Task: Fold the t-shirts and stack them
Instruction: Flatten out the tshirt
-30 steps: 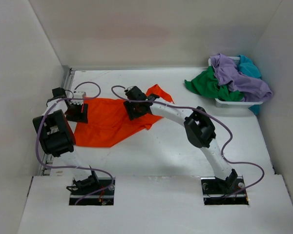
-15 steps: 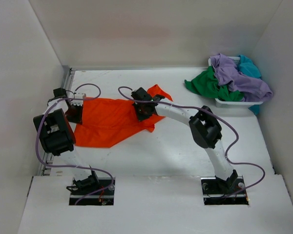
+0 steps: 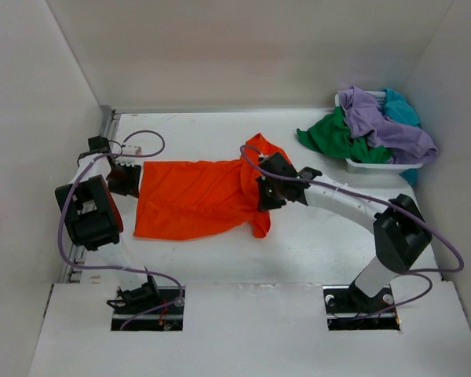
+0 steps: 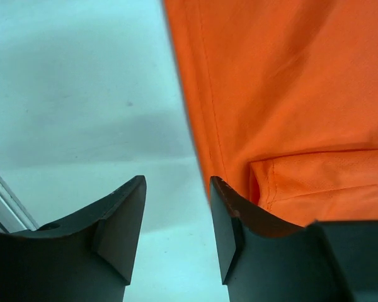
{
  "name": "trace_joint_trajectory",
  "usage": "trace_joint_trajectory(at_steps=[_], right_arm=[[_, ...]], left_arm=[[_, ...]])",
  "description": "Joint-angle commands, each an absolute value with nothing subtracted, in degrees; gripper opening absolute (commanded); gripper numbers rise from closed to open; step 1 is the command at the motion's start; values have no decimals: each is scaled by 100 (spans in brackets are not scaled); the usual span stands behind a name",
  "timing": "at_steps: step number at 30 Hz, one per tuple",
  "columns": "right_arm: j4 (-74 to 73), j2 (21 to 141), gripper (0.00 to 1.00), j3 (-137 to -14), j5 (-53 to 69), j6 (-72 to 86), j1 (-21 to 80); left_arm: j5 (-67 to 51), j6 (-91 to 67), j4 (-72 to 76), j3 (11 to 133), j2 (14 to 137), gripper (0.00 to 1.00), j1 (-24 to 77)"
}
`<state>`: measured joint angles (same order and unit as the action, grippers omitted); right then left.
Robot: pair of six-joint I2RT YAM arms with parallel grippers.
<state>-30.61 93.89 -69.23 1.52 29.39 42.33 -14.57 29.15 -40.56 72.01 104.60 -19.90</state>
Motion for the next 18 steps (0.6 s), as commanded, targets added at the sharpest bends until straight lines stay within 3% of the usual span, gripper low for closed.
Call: trace_joint_trajectory(at_steps=[1, 10, 18], right_arm=[[-2734, 9290, 10, -6329, 623, 3322, 4249], [-2250, 9158, 22, -5722, 800, 3613, 3986], [-2224, 9009, 22, -5528, 738, 3639, 3986]], left_arm=[[-1608, 2883, -4376, 7479, 10134, 45, -1605], [-1687, 3067, -4860, 7409, 10239, 52, -823], [-1362, 3111, -5018, 7321, 10485, 51, -690]])
